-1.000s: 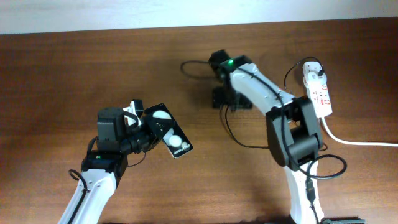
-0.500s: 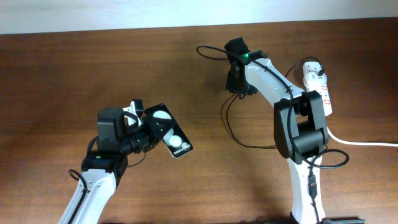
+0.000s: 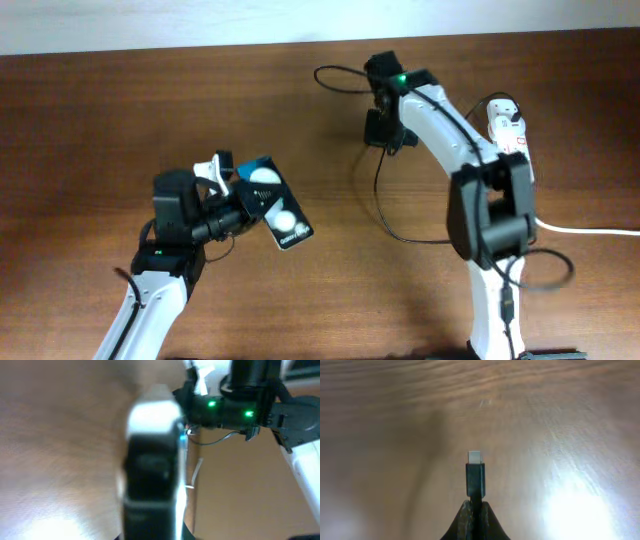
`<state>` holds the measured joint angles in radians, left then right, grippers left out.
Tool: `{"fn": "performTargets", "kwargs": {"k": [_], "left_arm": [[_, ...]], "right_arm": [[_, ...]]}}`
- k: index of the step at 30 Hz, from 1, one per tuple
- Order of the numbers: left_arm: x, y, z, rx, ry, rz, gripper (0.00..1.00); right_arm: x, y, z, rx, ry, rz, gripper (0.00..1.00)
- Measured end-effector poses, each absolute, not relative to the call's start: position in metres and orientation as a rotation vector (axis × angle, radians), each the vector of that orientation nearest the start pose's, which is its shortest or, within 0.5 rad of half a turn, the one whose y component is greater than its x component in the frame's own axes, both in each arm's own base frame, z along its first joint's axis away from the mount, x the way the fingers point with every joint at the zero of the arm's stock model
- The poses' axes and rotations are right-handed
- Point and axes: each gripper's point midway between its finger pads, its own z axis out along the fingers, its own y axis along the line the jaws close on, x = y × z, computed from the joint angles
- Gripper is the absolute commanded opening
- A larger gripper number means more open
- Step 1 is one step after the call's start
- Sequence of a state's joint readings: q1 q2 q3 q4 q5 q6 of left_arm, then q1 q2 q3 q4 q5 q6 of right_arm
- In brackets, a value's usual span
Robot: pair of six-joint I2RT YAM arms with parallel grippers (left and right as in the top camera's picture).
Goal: Plug charger to phone and switch on socket
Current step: 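Grasp the USB-C plug with the right gripper and lift it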
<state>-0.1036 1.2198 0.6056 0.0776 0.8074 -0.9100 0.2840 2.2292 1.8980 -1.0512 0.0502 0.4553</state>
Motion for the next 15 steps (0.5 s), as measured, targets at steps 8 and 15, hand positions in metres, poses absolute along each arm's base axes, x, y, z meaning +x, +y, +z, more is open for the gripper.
{"fn": "performTargets", "kwargs": {"k": [8, 15], "left_arm": [[0.319, -0.183, 0.190, -0.092, 2.116, -1.668, 0.00], [0.317, -0.190, 0.213, -0.033, 2.040, -1.808, 0.00]], "right_arm": [[0.346, 0.117, 0.281, 0.105, 2.728, 0.318, 0.04], [0.221, 0.116, 0.353, -0.113, 2.582, 0.426, 0.04]]}}
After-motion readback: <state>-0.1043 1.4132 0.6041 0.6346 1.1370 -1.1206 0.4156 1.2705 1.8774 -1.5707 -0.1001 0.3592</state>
